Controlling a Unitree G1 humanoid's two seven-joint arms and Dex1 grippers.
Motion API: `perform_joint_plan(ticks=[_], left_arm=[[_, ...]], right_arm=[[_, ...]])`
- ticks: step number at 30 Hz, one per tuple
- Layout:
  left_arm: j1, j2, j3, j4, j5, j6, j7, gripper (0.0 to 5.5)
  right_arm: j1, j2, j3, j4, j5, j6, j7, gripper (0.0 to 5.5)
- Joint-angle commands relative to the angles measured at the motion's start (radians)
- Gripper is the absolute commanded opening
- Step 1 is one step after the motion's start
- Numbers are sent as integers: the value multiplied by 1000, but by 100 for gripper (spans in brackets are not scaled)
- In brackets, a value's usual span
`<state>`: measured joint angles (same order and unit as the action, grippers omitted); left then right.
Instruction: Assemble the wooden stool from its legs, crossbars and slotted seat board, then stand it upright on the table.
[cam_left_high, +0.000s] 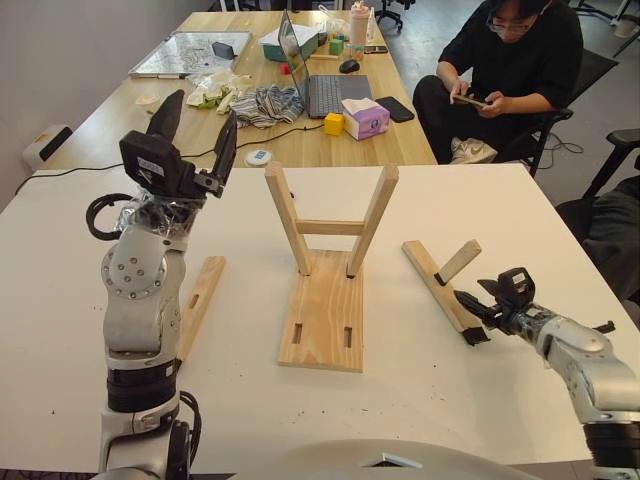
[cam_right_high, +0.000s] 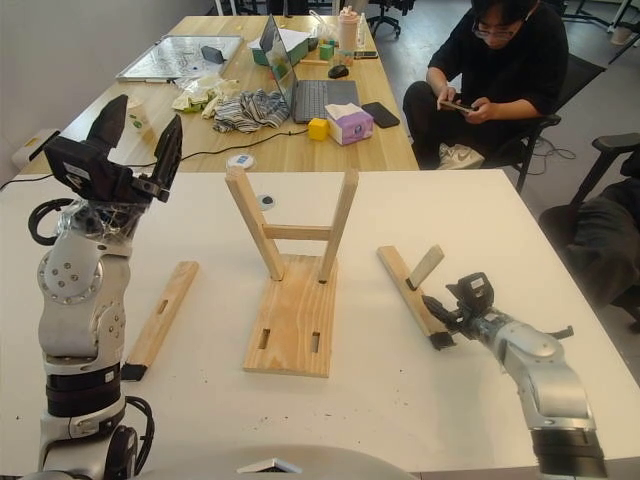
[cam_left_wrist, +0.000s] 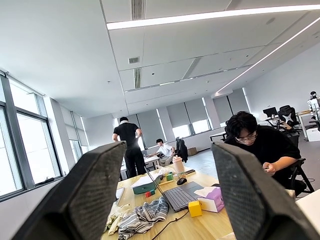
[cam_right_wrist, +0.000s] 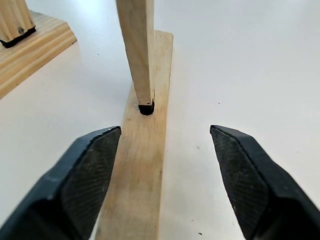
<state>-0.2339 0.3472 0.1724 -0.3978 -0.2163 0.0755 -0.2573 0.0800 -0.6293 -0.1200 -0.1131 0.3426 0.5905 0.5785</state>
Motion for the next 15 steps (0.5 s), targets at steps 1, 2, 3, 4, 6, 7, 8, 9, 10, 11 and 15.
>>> perform_joint_plan(ticks=[1, 2, 3, 4, 6, 7, 8, 9, 10, 11, 15], left_arm=[[7, -1, 4, -6, 8, 13, 9, 313], [6, 0, 4, -6, 7, 15, 9, 313], [6, 1, 5, -5, 7, 16, 9, 313], [6, 2, 5, -5, 6, 16, 9, 313], [4, 3, 5, -3, 6, 18, 8, 313], [2, 4, 4, -2, 5, 19, 7, 313], [0, 4, 3, 0, 3, 20, 4, 313], [-1, 5, 2, 0, 2, 20, 3, 313], [-2, 6, 3, 1, 1, 21, 1, 313], [-3, 7, 3, 2, 1, 22, 0, 313], [-10, -12, 14, -2, -42, 51, 8, 313]], right_arm=[[-23, -5, 15, -48, 11, 112, -10, 391], [-15, -5, 17, -53, 12, 126, -9, 411], [-7, -7, 28, -50, 0, 130, -7, 428], [-2, -9, 36, -48, -9, 132, -6, 447], [10, -9, 53, -43, -29, 134, -13, 450], [17, -8, 58, -43, -34, 135, -16, 450], [26, -6, 61, -47, -37, 138, -19, 450], [33, -3, 63, -50, -40, 137, -21, 430], [36, -2, 66, -54, -42, 136, -20, 424], [38, -1, 68, -57, -44, 135, -21, 409], [36, -13, 88, -50, -75, 129, -26, 343]])
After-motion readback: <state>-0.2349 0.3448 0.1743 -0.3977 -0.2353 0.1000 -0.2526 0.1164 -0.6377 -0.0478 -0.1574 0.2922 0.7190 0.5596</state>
